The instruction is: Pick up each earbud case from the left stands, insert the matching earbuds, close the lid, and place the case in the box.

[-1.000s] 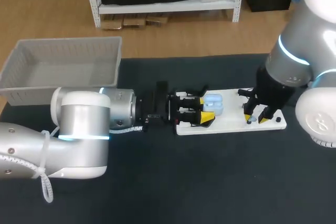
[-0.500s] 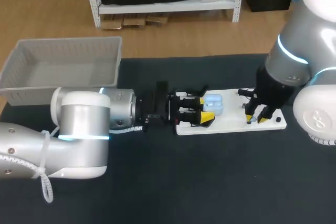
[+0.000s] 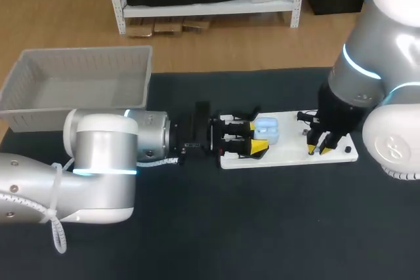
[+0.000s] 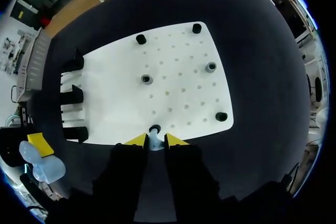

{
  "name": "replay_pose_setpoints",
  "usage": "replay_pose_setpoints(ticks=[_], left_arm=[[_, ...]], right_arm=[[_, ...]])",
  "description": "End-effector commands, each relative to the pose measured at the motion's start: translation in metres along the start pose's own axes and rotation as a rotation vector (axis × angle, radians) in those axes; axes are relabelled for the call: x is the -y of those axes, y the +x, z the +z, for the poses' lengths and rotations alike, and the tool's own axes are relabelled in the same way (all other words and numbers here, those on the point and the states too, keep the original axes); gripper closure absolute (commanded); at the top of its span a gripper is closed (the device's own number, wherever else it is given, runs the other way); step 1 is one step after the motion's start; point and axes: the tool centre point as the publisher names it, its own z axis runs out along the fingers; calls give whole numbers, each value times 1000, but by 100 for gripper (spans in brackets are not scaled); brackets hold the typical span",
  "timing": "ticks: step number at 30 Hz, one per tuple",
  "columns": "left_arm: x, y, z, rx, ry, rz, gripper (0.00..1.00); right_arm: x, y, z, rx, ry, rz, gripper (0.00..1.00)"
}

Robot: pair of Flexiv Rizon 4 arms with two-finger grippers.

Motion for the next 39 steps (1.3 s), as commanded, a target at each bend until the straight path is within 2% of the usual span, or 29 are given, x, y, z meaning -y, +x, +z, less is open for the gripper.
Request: replay_pose_setpoints(ticks=[1, 11, 18, 29, 35, 39], left_arm=[[2, 0, 0, -1, -7, 1, 100], [2, 0, 0, -1, -7, 1, 100], [2, 0, 0, -1, -7, 1, 100], [2, 0, 0, -1, -7, 1, 100], [2, 0, 0, -1, -7, 1, 100], [2, 0, 0, -1, -7, 1, 100]], right_arm=[[0, 1, -4, 3, 3, 0, 100], [2, 6, -30, 21, 19, 0, 100], [1, 8, -63, 38, 59, -45, 100], [-34, 23, -131, 1, 88, -219, 100], [-57, 32, -146, -49, 109, -325, 100], [-62, 34, -147, -54, 127, -340, 100]])
